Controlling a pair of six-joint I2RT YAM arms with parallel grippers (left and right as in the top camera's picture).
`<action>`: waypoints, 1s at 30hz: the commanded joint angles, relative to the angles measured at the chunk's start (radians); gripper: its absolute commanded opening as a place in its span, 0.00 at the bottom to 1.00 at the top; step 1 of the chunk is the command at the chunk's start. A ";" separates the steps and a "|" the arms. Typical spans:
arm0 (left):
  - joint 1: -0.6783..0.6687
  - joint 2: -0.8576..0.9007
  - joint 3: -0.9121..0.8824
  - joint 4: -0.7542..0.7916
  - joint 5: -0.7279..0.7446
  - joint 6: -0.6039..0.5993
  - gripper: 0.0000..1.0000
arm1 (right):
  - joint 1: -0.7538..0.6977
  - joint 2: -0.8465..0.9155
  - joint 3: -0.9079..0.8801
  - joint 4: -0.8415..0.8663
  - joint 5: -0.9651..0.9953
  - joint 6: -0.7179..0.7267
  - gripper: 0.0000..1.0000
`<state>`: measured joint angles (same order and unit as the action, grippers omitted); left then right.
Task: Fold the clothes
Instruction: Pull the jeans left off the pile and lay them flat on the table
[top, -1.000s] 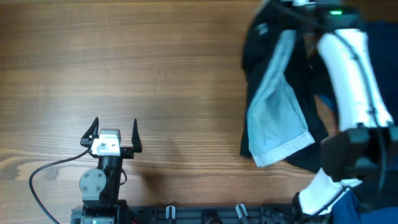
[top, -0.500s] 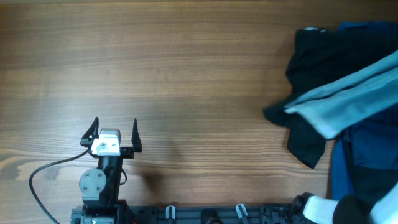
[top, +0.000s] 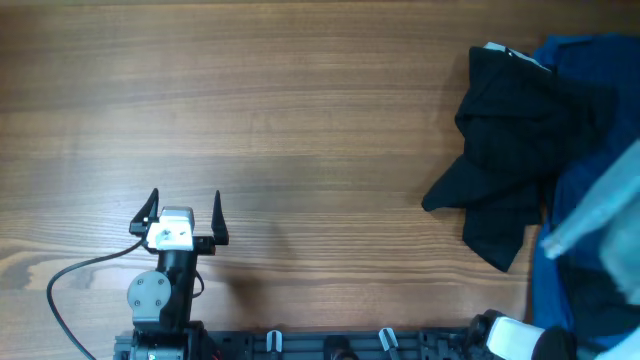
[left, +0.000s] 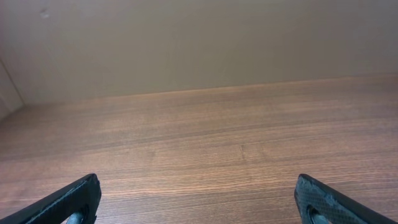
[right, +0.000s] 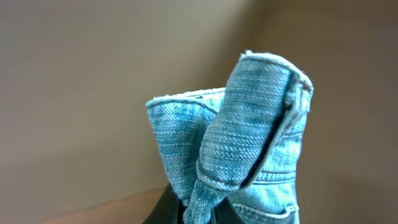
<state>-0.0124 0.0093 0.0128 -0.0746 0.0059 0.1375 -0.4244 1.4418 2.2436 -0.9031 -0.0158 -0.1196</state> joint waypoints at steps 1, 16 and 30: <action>-0.003 -0.003 -0.006 0.000 0.008 0.013 1.00 | 0.150 0.037 0.013 0.006 -0.166 0.016 0.04; -0.003 -0.003 -0.006 0.000 0.008 0.013 1.00 | 0.747 0.551 0.012 -0.064 -0.169 0.071 0.04; -0.003 -0.003 -0.006 0.000 0.008 0.013 1.00 | 1.190 0.941 0.012 0.125 -0.194 0.183 0.04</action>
<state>-0.0124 0.0093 0.0128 -0.0746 0.0059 0.1375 0.7025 2.3695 2.2372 -0.8196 -0.1761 0.0212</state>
